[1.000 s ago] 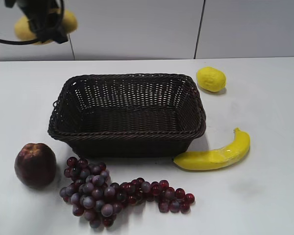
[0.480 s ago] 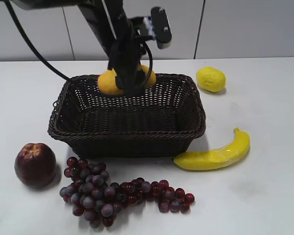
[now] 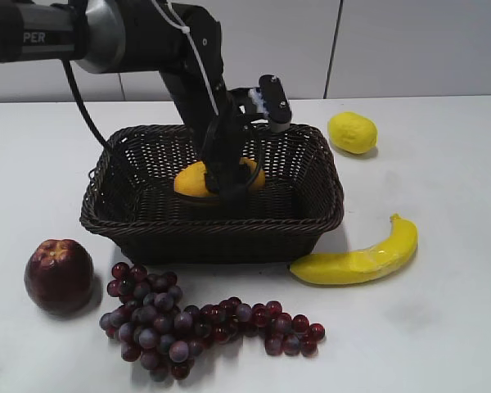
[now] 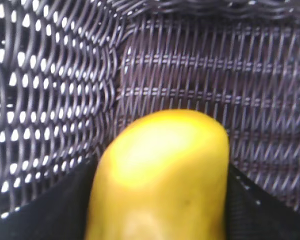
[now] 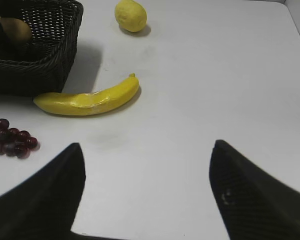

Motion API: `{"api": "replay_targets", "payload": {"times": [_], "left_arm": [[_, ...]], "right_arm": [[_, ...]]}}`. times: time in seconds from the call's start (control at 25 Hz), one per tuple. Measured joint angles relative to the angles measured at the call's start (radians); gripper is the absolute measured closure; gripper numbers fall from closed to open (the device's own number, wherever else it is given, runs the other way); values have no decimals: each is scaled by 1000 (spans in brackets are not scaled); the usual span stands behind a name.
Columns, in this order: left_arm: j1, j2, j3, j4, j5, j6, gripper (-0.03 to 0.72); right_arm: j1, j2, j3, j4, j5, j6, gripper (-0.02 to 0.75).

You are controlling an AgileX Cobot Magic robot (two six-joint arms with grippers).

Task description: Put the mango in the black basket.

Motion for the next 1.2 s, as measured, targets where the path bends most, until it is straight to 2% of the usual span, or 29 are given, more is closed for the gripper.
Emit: {"api": "replay_targets", "payload": {"times": [0.16,0.4,0.56,0.72,0.88,1.0,1.2], "left_arm": [[1,-1,0,-11,46,-5,24],[8,-98,0,55,56,-31,33],[60,-218,0,127,28,-138,45],[155,-309,-1,302,10,-363,73],[273,-362,-1,461,46,-684,100],[372,-376,-1,460,152,-796,104],[521,-377,-1,376,270,-829,106]], "right_arm": [[0,0,0,0,0,0,145],[0,0,0,0,0,0,145],[0,0,0,0,0,0,145],[0,0,0,0,0,0,145],[0,0,0,0,0,0,145],[0,0,0,0,0,0,145],[0,0,0,0,0,0,145]]}}
